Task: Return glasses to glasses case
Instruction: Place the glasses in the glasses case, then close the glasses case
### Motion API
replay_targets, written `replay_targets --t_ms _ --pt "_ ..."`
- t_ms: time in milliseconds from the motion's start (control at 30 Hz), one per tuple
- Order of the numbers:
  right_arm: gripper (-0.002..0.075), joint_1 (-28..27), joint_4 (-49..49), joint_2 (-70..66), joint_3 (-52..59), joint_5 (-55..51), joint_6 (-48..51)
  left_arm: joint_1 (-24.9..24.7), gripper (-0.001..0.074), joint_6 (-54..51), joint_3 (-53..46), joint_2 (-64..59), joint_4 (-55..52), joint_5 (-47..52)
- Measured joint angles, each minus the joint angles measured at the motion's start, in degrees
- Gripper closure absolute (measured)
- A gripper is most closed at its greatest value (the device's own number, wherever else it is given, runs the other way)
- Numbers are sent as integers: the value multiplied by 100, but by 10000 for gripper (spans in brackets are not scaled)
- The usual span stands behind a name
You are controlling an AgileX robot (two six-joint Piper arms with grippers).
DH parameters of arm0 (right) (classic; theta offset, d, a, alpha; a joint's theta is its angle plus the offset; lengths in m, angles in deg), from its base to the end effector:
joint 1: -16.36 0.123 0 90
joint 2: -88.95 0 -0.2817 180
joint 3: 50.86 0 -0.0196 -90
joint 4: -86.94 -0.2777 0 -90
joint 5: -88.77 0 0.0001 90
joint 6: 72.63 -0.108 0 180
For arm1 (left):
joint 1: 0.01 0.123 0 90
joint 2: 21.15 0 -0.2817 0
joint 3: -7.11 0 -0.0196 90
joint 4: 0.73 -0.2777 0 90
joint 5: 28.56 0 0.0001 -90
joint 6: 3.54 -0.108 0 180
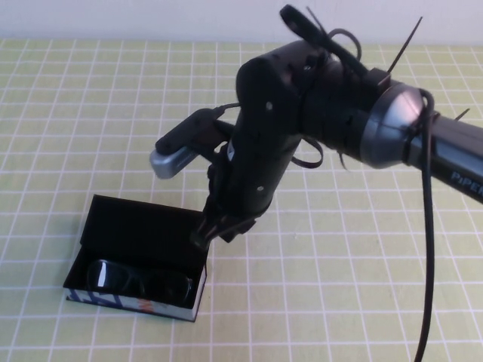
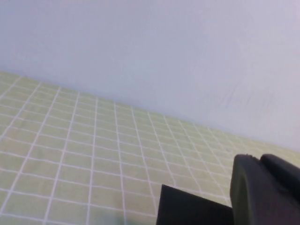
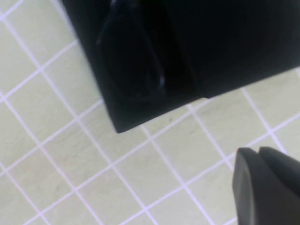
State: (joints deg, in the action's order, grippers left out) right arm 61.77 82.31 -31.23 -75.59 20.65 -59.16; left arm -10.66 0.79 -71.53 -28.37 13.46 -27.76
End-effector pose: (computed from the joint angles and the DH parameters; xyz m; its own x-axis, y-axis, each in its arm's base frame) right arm 0.3104 0.3264 0.2564 -0.5115 -0.8079 -0.2926 -0.8469 0.5316 0.0125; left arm 0.1021 -0.0196 0.2042 -0.0051 -0.3222 -0.9466 0.1967 0.9278 -0.3169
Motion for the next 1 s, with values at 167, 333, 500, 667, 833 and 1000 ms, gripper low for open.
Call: replay_targets --t_ms 167,333,500,667,833,1000 --pt "737 -284 -232 0 0 -11 0 0 739 677 265 -227 167 654" --pt "737 -378 -292 0 0 -83 0 0 739 664 1490 -1703 155 2257" --pt "737 -378 -305 13 0 -200 73 0 739 -202 2931 -3608 36 3313" --pt "737 -378 -305 70 0 -207 100 13 739 -1129 4112 -5134 74 4165" --pt "737 -480 -345 222 0 -216 113 667 739 -2200 4706 -6012 756 4689" --pt "737 -745 -424 464 37 -216 126 2129 739 -3797 4753 -6594 2357 5384"
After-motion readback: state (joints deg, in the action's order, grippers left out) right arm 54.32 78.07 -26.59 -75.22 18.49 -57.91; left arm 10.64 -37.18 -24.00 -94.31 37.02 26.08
